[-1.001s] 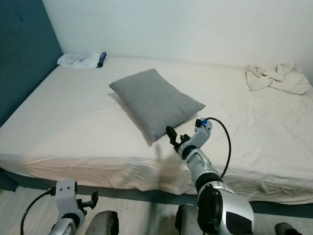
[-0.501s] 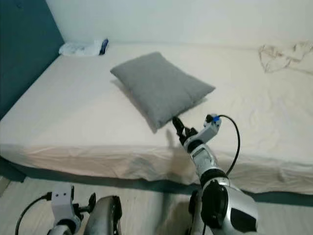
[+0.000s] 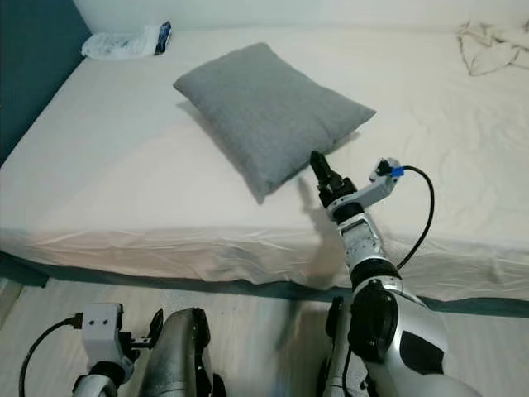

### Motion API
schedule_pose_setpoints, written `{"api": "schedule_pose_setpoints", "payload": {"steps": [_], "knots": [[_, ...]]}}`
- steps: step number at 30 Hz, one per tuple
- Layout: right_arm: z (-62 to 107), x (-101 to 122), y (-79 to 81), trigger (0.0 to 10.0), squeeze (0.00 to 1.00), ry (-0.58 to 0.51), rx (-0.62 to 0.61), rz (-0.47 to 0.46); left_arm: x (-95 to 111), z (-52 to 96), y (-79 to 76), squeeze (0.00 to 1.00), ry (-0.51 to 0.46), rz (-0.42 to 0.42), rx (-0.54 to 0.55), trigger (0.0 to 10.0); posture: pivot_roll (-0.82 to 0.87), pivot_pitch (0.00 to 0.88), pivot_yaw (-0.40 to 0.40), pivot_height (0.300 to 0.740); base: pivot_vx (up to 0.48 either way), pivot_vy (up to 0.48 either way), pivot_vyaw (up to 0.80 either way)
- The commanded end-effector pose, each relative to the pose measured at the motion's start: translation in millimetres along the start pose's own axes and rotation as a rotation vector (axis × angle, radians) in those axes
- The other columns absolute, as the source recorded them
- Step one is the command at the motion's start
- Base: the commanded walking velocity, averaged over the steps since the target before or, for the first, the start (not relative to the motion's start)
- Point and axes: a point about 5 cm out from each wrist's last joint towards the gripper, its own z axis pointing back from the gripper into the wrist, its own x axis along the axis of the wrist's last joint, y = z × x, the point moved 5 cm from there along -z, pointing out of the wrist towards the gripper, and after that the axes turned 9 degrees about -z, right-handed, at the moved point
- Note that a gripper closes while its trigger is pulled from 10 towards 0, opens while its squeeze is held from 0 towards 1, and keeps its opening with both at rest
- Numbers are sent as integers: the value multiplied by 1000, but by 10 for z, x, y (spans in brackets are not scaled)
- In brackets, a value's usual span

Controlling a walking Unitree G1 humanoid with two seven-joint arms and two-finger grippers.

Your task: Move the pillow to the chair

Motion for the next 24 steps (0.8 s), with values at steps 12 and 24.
{"api": "schedule_pose_setpoints", "payload": {"steps": [12,24], "knots": [[-67,-245,336,10000,0,69,212,-39,-17,232,170,0,31,-63,-21,10000,243,393,121,527,0,0,0],[-258,-130,265,10000,0,28,-49,76,-63,347,140,0,78,-101,-64,10000,241,406,130,527,0,0,0]]}}
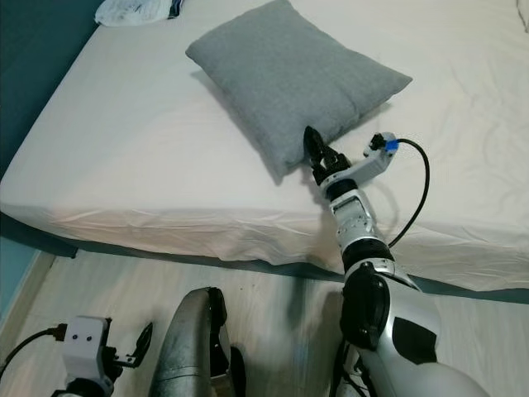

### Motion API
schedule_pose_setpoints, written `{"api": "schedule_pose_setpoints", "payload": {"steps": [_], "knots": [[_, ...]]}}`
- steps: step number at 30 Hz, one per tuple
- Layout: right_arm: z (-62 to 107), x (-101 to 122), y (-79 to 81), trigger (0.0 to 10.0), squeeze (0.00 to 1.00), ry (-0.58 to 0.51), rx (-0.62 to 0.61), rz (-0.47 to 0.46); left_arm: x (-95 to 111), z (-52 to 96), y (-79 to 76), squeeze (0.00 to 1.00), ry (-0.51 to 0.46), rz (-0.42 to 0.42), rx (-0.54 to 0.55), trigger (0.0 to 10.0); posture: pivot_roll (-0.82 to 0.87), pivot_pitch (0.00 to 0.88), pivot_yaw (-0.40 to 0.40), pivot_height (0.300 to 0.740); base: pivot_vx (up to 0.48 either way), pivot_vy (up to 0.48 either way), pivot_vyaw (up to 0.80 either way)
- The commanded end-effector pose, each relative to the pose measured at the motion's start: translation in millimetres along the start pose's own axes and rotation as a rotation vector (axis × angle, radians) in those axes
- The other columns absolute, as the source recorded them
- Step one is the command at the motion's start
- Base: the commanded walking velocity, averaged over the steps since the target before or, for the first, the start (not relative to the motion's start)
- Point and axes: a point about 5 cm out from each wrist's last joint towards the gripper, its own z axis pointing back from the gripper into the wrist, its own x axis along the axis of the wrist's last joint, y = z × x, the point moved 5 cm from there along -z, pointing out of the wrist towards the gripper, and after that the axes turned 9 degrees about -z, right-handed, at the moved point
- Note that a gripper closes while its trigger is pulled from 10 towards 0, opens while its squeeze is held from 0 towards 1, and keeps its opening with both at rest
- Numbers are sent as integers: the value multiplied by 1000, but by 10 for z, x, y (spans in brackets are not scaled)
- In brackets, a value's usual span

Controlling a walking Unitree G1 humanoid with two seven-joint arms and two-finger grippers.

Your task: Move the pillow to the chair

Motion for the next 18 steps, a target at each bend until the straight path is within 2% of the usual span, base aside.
{"api": "schedule_pose_setpoints", "payload": {"steps": [1,5,7,8,9,10,11,18], "knots": [[-24,-95,30,10000,0,30,-8,-9,-131,107,12,0,63,-15,-10,10000,241,406,129,527,0,0,0],[-83,-88,298,10000,0,24,151,-48,-125,113,-17,0,67,-14,-13,10000,238,401,127,527,0,0,0],[-88,-167,450,10000,0,59,250,-57,-121,106,-22,0,68,-13,-13,10000,232,397,124,527,0,0,0],[-85,-201,483,4431,0,71,272,-67,-117,96,-24,0,67,-12,-12,10000,232,392,121,527,0,0,0],[-80,-226,491,431,0,78,279,-68,-112,84,-27,0,66,-11,-11,10000,233,391,118,527,0,0,0],[-80,-226,491,431,0,78,279,-68,-112,84,-27,0,66,-11,-11,10000,233,391,118,527,0,0,0],[-75,-255,455,0,0,86,254,-60,-99,60,-28,0,62,-9,-7,10000,230,380,112,527,0,0,0],[-81,-233,351,0,0,87,178,-25,-68,-5,-39,0,59,-5,-4,10000,215,363,101,527,0,0,0]]}}
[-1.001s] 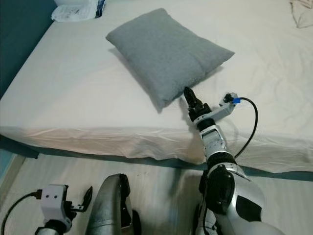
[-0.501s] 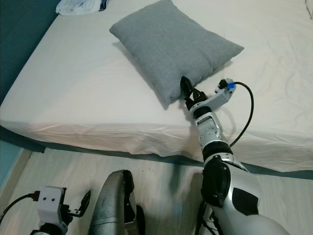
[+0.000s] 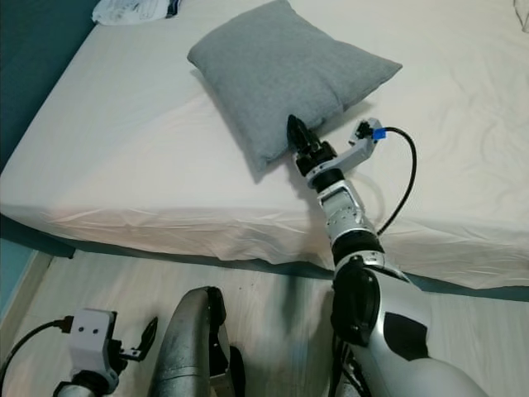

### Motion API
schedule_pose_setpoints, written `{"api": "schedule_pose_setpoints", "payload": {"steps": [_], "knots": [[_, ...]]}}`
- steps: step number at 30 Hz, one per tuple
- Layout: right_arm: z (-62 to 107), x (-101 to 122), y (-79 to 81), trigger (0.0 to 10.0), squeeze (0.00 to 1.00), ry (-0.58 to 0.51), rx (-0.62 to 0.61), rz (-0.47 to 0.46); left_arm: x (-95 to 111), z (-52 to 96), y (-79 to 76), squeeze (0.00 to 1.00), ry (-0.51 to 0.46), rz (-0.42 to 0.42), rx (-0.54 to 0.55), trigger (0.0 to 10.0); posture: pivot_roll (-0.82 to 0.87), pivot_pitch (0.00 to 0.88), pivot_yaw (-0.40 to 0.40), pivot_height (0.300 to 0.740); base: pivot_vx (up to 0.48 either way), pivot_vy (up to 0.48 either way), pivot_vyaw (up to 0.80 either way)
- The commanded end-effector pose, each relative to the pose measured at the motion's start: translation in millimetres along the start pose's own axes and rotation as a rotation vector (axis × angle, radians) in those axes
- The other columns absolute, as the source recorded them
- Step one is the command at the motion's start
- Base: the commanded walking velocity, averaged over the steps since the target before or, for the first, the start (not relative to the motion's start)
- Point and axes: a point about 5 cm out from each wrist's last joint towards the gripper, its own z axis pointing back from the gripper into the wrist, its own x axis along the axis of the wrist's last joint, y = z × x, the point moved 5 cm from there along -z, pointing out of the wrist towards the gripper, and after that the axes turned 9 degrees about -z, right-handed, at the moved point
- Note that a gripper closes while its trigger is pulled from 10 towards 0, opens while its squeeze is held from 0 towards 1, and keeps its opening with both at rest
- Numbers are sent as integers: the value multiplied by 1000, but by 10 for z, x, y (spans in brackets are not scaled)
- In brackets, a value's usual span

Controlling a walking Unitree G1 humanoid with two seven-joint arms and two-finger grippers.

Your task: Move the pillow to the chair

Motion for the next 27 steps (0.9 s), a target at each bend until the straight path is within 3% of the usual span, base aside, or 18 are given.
{"api": "schedule_pose_setpoints", "payload": {"steps": [1,7,12,21,27], "knots": [[20,-112,-52,0,0,42,-35,19,-154,70,-15,0,65,2,-2,10000,212,360,98,527,0,0,0],[44,-58,-147,0,0,38,-103,45,-140,31,-20,0,60,6,3,10000,206,350,86,527,0,0,0],[32,-91,-94,0,0,52,-62,46,-138,-2,-18,0,59,9,9,10000,198,333,73,527,0,0,0],[65,-671,172,0,0,253,129,48,19,-283,11,0,12,42,60,10000,141,234,5,527,0,0,0],[85,-751,295,0,0,283,225,-4,189,-509,65,0,-31,80,102,10000,112,167,-34,551,0,0,0]]}}
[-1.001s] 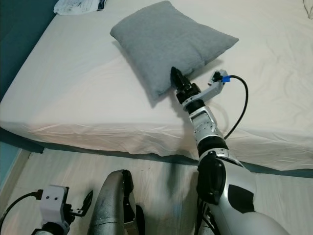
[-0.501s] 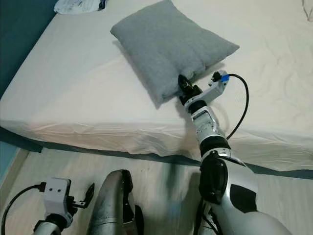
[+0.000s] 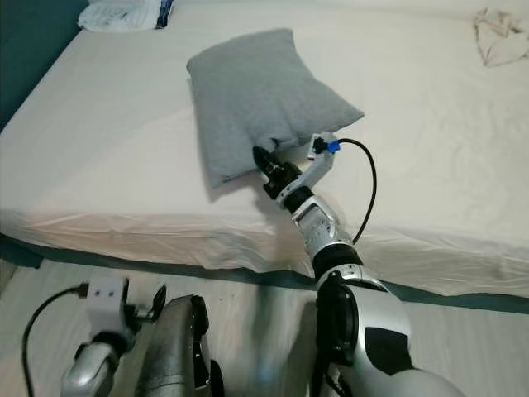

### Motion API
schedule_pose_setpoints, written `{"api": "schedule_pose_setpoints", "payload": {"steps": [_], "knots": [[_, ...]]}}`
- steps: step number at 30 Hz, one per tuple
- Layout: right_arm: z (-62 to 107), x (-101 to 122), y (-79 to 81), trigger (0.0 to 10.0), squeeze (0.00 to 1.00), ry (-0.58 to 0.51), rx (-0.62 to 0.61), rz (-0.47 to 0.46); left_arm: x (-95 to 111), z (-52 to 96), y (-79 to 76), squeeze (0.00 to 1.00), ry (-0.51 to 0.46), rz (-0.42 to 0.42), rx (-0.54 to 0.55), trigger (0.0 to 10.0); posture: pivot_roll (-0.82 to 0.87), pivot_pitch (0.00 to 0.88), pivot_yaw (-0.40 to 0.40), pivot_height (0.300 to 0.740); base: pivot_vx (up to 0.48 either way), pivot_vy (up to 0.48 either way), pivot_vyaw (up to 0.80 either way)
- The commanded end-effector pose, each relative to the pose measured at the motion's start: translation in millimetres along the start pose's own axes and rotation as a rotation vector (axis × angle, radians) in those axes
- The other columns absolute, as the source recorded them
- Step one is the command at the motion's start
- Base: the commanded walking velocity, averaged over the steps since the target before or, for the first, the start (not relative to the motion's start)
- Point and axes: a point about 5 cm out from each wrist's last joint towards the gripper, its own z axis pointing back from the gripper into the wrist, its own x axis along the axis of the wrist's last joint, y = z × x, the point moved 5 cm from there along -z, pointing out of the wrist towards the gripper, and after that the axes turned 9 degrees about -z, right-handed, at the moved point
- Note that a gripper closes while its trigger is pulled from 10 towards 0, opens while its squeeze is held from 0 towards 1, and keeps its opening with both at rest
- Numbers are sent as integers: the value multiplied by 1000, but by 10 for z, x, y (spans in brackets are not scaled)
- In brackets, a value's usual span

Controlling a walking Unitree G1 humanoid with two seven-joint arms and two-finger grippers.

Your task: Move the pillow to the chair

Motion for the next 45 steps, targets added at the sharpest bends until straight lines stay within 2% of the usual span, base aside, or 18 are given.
{"api": "schedule_pose_setpoints", "payload": {"steps": [1,4,7,11,14,15,18,26,30,36,42,45], "knots": [[-22,-29,92,0,0,25,67,9,-115,34,37,0,37,30,35,10000,108,155,-42,556,0,0,0],[-55,14,156,0,0,24,101,13,-69,-42,57,0,28,41,51,10000,98,119,-59,565,0,0,0],[-153,179,345,0,0,1,186,23,-29,-113,78,0,20,61,71,10000,93,87,-72,580,0,0,0],[-217,275,479,0,0,-8,241,34,-39,-134,73,0,25,66,75,10000,92,70,-82,594,0,0,0],[-267,336,620,0,0,-15,304,31,-125,-120,50,0,60,77,85,10000,92,59,-88,608,0,0,0],[-267,336,620,0,0,-15,304,31,-125,-120,50,0,60,77,85,10000,92,59,-88,608,0,0,0],[-290,252,707,0,0,19,351,42,-243,-77,31,0,108,85,99,10000,93,55,-92,622,0,0,0],[-252,-101,696,0,0,117,365,22,-416,-4,71,0,181,83,134,10000,87,46,-95,656,0,0,0],[-248,-199,689,0,0,147,357,23,-504,25,101,0,233,77,157,10000,84,40,-96,675,0,0,0],[-257,-237,699,0,0,161,354,26,-590,63,107,0,280,76,169,10000,82,36,-98,689,0,0,0],[-293,-208,915,0,0,157,450,6,-879,270,75,0,414,72,187,10000,80,24,-103,718,0,0,0],[-291,-208,951,0,0,163,469,11,-957,338,76,0,451,70,194,10000,80,23,-106,727,0,0,0]]}}
